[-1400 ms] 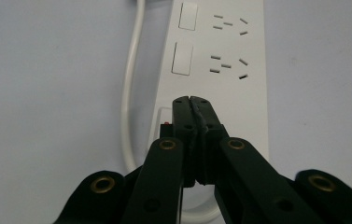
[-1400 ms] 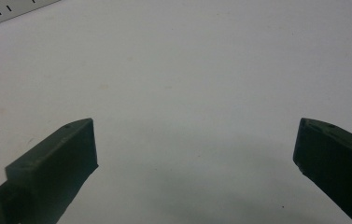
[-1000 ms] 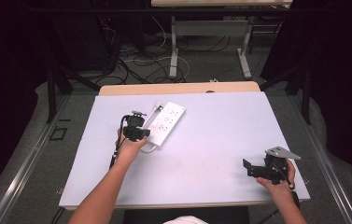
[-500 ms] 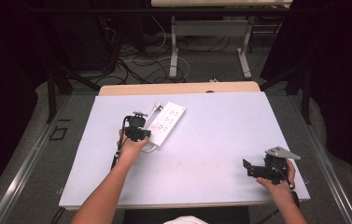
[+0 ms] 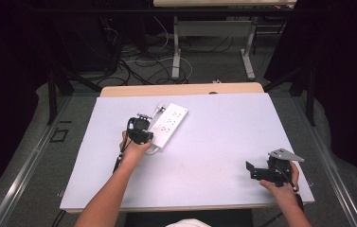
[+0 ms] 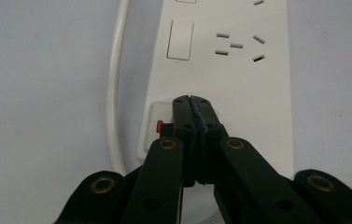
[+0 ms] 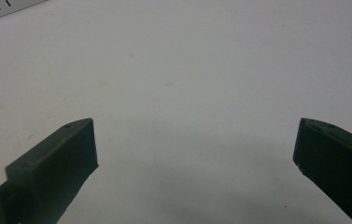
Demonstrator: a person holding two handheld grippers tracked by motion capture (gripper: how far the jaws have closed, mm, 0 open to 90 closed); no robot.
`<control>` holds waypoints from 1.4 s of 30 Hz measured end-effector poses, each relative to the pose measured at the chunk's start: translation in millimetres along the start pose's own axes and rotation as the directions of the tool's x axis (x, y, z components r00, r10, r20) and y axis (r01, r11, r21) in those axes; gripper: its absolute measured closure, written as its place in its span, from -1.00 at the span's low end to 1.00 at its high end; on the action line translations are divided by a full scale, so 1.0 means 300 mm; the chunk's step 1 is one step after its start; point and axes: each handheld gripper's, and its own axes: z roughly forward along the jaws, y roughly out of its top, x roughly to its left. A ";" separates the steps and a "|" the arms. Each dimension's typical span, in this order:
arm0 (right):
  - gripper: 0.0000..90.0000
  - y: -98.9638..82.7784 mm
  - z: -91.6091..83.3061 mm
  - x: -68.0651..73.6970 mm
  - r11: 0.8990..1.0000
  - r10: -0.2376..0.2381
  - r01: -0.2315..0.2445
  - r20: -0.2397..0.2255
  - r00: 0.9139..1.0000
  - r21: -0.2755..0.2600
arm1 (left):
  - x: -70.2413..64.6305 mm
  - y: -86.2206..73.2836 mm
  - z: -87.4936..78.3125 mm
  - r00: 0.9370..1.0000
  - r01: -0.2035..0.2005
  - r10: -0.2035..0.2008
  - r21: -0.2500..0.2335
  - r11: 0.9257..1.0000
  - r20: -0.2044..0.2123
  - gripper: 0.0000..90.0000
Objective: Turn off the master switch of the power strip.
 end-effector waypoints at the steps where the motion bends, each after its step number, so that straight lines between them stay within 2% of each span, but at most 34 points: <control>1: -1.00 0.000 -0.001 -0.001 1.000 0.000 0.000 -0.005 1.000 0.000 | 0.003 0.000 0.001 1.000 0.001 -0.001 -0.005 1.000 0.005 1.00; 5: -1.00 0.000 0.000 -0.002 1.000 0.002 -0.002 0.001 1.000 -0.005 | 0.000 0.000 -0.001 1.000 0.003 -0.003 -0.004 1.000 0.002 1.00; 8: -1.00 0.000 0.000 -0.004 1.000 0.003 -0.003 -0.004 1.000 -0.001 | 0.010 0.002 -0.006 1.000 0.019 -0.019 -0.022 1.000 0.024 1.00; 11: -1.00 -0.001 0.003 -0.002 1.000 0.008 -0.008 0.003 1.000 -0.005 | 0.017 0.003 -0.006 0.999 0.029 -0.028 -0.015 0.999 0.029 1.00; 17: -1.00 -0.001 0.003 -0.003 1.000 -0.001 0.001 -0.005 1.000 0.000 | 0.016 0.004 -0.007 0.999 0.024 -0.024 -0.012 1.000 0.021 1.00; 25: -1.00 -0.002 0.004 -0.004 1.000 0.002 -0.002 -0.005 1.000 0.002 | 0.019 0.007 -0.005 0.998 0.050 -0.050 -0.011 0.999 0.023 1.00; 30: -1.00 -0.002 0.004 -0.003 1.000 0.001 -0.001 -0.007 1.000 0.003 | 0.024 0.008 -0.008 0.999 0.049 -0.049 -0.006 0.999 0.017 1.00; 32: -1.00 -0.003 0.006 -0.002 1.000 0.001 -0.001 0.000 1.000 -0.003 | 0.023 0.007 -0.009 0.998 0.063 -0.063 -0.010 0.998 0.016 1.00; 33: -1.00 -0.003 0.006 -0.002 1.000 0.001 -0.001 0.000 1.000 -0.004 | 0.027 0.009 -0.011 0.999 0.048 -0.048 -0.008 0.999 0.018 1.00; 36: -1.00 -0.002 0.004 -0.003 1.000 0.001 -0.001 -0.005 1.000 0.002 | 0.025 0.011 -0.015 0.997 0.069 -0.069 -0.014 0.998 0.018 1.00; 37: -1.00 -0.002 0.004 -0.003 1.000 0.002 -0.002 -0.005 1.000 0.002 | 0.028 0.012 -0.017 0.998 0.060 -0.059 -0.016 0.998 0.019 1.00; 39: -1.00 -0.002 0.004 -0.003 1.000 0.002 -0.002 -0.005 1.000 0.003 | 0.026 0.014 -0.019 0.997 0.070 -0.070 -0.020 0.997 0.020 1.00; 42: -1.00 -0.002 0.004 -0.004 1.000 0.003 -0.003 -0.005 1.000 0.002 | 0.026 0.018 -0.025 0.998 0.063 -0.062 -0.015 0.998 0.020 0.98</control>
